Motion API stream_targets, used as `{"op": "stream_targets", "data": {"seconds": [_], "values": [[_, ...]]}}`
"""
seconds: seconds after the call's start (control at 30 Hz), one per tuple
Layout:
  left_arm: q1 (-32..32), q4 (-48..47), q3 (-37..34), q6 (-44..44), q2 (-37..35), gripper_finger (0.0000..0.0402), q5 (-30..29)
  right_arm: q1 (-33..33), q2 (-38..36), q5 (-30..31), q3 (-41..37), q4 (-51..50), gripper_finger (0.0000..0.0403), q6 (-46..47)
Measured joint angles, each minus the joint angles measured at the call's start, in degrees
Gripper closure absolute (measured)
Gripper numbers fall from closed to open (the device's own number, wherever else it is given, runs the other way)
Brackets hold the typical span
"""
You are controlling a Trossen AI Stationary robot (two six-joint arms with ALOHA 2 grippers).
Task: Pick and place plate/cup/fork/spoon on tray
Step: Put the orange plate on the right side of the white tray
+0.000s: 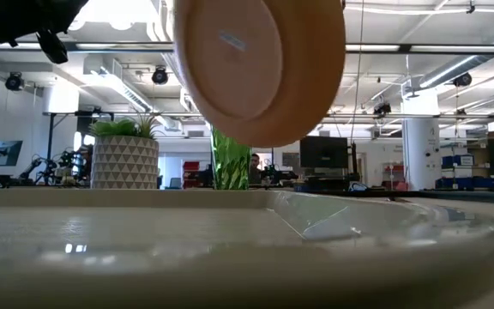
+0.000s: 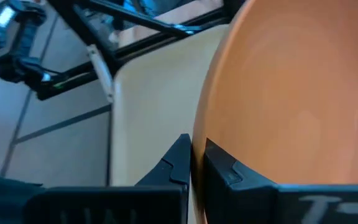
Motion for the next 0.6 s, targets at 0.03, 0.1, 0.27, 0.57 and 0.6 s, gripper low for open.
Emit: {"op": "stream_targets", "data": {"seconds": [0.03,0.1,0.27,0.57,0.6], "values": [[-0.02,-0.08,0.01,-0.01,-0.08,0.0402,0.0,0.63,1.78,-0.02,1.68,0.17,0.0395,0.09],[-0.01,-0.06,0.03,-0.19,-0.16,0.0402,0.0,1.74,5.12,-0.36,5.05,0.14,0.0395,0.0],[-0.01,-0.35,-0.22,-1.44,0.2,0.0402,0.0,3.59,11.66,-1.72,11.55,0.22,0.0395,-2.35],[-0.01,-2.93,-0.66,-10.62,0.89,0.0402,2.55,7.47,22.16,-3.47,18.14,0.68,0.0394,-3.39],[-0.02,-3.06,-0.76,-11.87,0.87,0.0402,3.51,8.08,23.32,-3.48,18.74,0.74,0.0394,-2.88]]}}
